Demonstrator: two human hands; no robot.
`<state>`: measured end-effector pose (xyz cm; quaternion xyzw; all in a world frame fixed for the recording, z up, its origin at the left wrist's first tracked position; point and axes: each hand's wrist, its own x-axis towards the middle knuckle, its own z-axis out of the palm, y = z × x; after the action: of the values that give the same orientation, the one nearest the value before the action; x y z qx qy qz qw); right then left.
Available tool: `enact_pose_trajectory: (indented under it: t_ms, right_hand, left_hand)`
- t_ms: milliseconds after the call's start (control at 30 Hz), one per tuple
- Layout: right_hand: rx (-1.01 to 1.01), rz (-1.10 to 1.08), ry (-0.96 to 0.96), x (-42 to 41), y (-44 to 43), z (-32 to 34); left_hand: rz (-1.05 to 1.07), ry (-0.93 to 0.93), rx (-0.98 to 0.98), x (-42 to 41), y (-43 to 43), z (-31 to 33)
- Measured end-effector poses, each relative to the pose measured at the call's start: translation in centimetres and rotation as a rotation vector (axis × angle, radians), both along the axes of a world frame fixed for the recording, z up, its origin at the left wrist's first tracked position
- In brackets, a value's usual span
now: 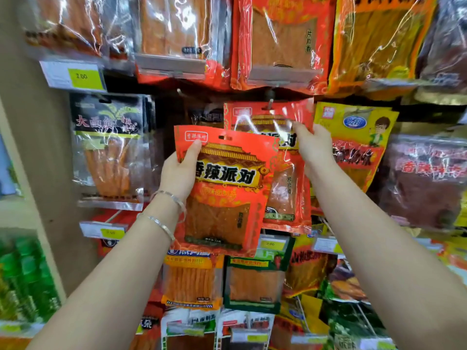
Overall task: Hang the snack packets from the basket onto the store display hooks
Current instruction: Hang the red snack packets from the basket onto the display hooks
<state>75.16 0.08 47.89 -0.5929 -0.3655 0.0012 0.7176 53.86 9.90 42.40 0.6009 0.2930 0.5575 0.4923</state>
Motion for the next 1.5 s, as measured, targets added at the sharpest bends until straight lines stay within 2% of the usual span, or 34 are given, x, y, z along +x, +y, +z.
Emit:
enact_pose_trajectory:
  t_ms: [67,233,400,467,533,633,733,900,1000,1067,1167,1500]
  right_hand:
    - [-0.016,-0.045,-0.038,0.3,0.3,-0.3]
    - [-0.057,-0.23,-0.286,-0.1,0.0,-0.9]
    - [0.048,-0.304,-0.532,-2.4,-1.1,-2.3]
    - [0.115,-0.158,-0.459,-3.0,-1.5,-2.5]
    - [0.148,0.036,-0.265,-3.7,-1.7,-2.2]
    - [0.137,0.106,-0.17,-3.6,-1.4,-1.7]
    - [0.145,0.071,-0.158,-2.8,-1.6,-0.9]
    - [0.143,-0.039,-0.299,-1.3,-1.9,0.4]
    - [0.173,-0.083,-0.324,-0.9,-2.0,1.3]
    - [0.18,-0.099,-0.309,-0.5,-1.9,1.9]
    - [0.151,-0.112,-0.29,-0.1,-1.5,2.6]
    - [0.05,-0.227,-0.317,0.8,-0.7,2.3]
  left_hand:
    - [-0.011,0.001,-0.001,0.3,0.1,0.3]
    - [-0.02,-0.021,0.016,1.1,0.2,1.1]
    - [-0.044,-0.028,0.019,1.7,0.3,1.6]
    - [-0.06,-0.038,0.001,2.0,0.4,1.8]
    - [-0.087,-0.045,-0.014,2.4,0.3,2.0]
    - [-0.177,-0.046,-0.015,2.9,0.0,2.5]
    - [-0.243,-0.064,0.049,3.6,-0.4,3.2]
    - [0.062,-0.106,0.445,4.1,-0.9,5.6]
    - [-0.009,-0.049,0.622,4.2,-1.7,7.0]
    - [-0.071,-0.013,0.672,4.6,-2.1,7.7]
    - [-0.042,0.062,0.73,4.7,-2.5,7.9]
    - [-0.147,0.039,0.673,4.9,-2.9,7.2]
